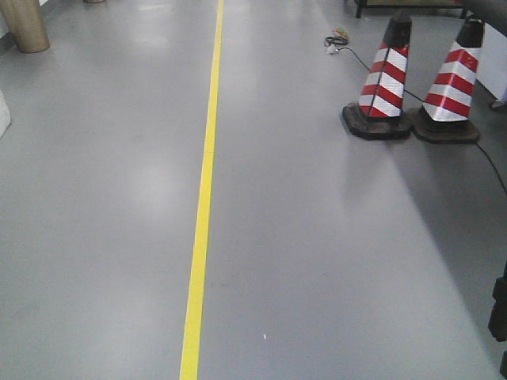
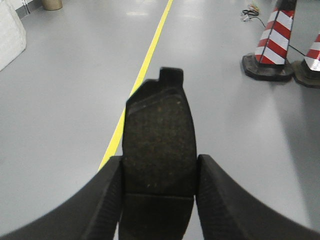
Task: Move and align brake pads A on conveyor
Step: 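Drive along the yellow floor line past the red-and-white cones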
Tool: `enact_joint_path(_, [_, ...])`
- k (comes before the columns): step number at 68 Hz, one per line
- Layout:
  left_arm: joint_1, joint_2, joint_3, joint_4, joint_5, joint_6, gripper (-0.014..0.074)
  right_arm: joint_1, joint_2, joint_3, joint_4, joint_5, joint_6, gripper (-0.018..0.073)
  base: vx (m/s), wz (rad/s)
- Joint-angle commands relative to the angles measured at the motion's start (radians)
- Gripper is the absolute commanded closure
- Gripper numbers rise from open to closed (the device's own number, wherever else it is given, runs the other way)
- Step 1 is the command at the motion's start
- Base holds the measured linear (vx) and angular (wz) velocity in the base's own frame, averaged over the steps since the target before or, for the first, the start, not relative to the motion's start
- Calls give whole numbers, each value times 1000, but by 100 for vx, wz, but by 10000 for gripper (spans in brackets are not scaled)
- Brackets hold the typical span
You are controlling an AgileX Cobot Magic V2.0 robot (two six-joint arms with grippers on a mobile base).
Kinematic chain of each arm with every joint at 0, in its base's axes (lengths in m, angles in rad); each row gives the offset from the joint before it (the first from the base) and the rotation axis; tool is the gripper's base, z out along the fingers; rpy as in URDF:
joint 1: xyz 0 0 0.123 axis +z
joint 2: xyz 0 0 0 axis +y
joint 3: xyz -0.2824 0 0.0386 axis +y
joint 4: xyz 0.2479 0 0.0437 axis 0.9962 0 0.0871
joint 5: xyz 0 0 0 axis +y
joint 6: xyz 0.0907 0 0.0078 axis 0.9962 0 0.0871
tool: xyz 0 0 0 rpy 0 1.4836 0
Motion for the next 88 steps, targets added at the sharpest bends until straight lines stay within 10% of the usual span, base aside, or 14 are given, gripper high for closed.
enact_joint_path(1, [0,16,-26,16,-99,-1,603,-3,2,-32,-2,-103,-4,564,69,14])
enact_joint_path(88, [0,16,-26,16,-99,-1,603,-4,2,-32,-2,-104,-4,564,69,1])
